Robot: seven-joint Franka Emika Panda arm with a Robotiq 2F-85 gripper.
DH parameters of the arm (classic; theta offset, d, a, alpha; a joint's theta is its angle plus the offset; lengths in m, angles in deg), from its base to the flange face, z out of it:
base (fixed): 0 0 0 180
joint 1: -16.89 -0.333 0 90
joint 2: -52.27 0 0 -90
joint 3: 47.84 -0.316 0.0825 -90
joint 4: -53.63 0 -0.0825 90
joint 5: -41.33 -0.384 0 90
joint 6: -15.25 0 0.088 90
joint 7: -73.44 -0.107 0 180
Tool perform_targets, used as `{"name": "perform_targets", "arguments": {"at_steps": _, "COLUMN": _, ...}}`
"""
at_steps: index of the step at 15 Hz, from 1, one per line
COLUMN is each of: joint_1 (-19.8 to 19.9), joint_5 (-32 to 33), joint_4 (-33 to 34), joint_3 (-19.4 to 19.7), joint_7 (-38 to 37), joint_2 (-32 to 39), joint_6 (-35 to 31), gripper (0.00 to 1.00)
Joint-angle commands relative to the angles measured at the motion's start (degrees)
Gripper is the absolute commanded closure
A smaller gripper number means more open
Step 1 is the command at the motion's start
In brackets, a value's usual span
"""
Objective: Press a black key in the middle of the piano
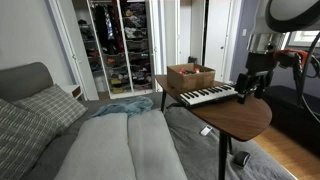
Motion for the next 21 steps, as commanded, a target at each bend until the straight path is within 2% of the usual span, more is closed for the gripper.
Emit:
{"name": "perform_targets", "arguments": {"at_steps": 1, "joint_1": 0.3, "joint_5": -0.2, "joint_4": -0.1, "joint_3": -0.3, "joint_7": 0.1, "joint_2": 0.1, "joint_6": 0.2, "gripper": 0.00}}
{"name": "perform_targets", "arguments": {"at_steps": 4, "joint_1": 0.1, "joint_5": 0.1, "joint_4": 1.0, "joint_3": -0.4, "joint_7": 0.6, "joint_2": 1.3, "joint_6": -0.2, "gripper": 0.00}}
{"name": "perform_targets", "arguments": {"at_steps": 11, "joint_1": 0.1, "joint_5": 1.2, "joint_4": 14.9, "joint_3": -0.5, "joint_7": 3.2, "joint_2": 12.4, "joint_6": -0.2, "gripper": 0.00}}
{"name": "perform_targets", "arguments": {"at_steps": 12, "joint_1": 0.1, "joint_5": 1.2, "joint_4": 16.5, "joint_3": -0.5, "joint_7": 3.6, "joint_2": 14.5, "joint_6": -0.5, "gripper": 0.25}}
{"name": "perform_targets", "arguments": {"at_steps": 14, "joint_1": -0.1, "joint_5": 1.1, "joint_4": 18.9, "joint_3": -0.4, "joint_7": 4.8, "joint_2": 18.2, "joint_6": -1.1, "gripper": 0.34}}
{"name": "perform_targets", "arguments": {"at_steps": 17, "joint_1": 0.3, "joint_5": 2.0, "joint_4": 20.9, "joint_3": -0.8, "joint_7": 5.6, "joint_2": 22.6, "joint_6": -3.0, "gripper": 0.58}}
{"name": "perform_targets", "arguments": {"at_steps": 21, "joint_1": 0.6, "joint_5": 3.9, "joint_4": 21.5, "joint_3": -0.8, "joint_7": 6.7, "joint_2": 25.6, "joint_6": -7.9, "gripper": 0.84}}
